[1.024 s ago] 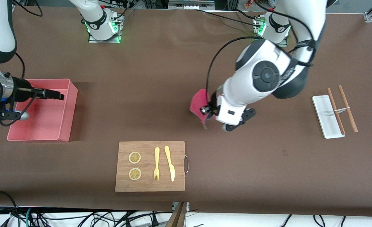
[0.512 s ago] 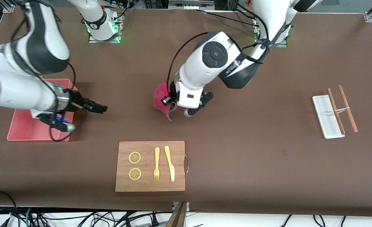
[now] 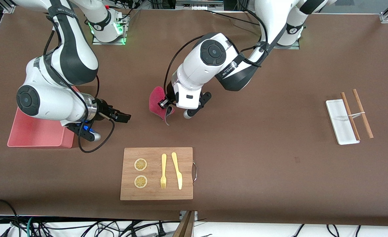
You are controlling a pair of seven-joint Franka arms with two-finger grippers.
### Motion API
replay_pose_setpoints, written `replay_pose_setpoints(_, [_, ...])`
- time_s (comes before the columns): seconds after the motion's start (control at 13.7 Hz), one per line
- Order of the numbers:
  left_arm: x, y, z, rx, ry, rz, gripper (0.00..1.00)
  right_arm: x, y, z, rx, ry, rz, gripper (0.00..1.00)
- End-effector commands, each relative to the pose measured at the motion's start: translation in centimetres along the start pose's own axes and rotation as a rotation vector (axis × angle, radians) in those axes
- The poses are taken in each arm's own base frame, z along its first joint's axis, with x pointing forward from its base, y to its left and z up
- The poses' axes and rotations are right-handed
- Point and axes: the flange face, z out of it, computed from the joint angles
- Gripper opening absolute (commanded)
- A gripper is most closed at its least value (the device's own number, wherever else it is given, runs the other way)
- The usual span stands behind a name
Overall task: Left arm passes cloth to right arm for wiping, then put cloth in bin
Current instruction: 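Lift the cloth with the left gripper and carry it toward the board, then reach the right gripper to the cloth held by the left gripper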
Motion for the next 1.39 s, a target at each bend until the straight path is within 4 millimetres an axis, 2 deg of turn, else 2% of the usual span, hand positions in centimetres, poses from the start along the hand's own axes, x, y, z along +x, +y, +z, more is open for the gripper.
replay_pose_setpoints(0.0, [-0.4, 0.7, -0.4, -0.021, -0.011, -0.017, 0.0, -0.3, -0.7, 0.6, 0.012, -0.009, 0.014, 1.0])
replay_pose_setpoints(0.07, [-0.4, 0.7, -0.4, -0.021, -0.01, -0.016, 0.0, -0.4, -0.8, 0.9, 0.011, -0.012, 0.014, 1.0])
replay_pose_setpoints(0.22, [-0.4, 0.7, -0.4, -0.023, -0.012, -0.017, 0.0, -0.9, -1.6, 3.6, -0.008, -0.047, 0.009, 1.0])
replay_pose_setpoints(0.37, [-0.5, 0.8, -0.5, -0.024, -0.011, -0.018, 0.0, -0.9, -1.1, 5.8, 0.038, -0.089, 0.081, 1.0])
replay_pose_setpoints(0.8, [-0.8, 0.9, -1.0, -0.031, -0.018, -0.032, 0.0, -0.7, -0.1, 6.8, 0.138, -0.189, 0.225, 1.0])
replay_pose_setpoints(0.95, [-0.8, 0.9, -1.0, -0.033, -0.019, -0.04, 0.0, -0.6, 1.0, 7.1, 0.208, -0.225, 0.29, 1.0])
replay_pose_setpoints(1.17, [-0.9, 1.2, -1.4, -0.059, -0.048, -0.081, 0.0, -1.0, 2.0, 8.4, 0.276, -0.25, 0.357, 1.0])
replay_pose_setpoints(1.32, [-0.8, 1.8, -2.5, -0.102, -0.103, -0.124, 0.0, -1.4, 2.8, 9.6, 0.337, -0.282, 0.423, 1.0])
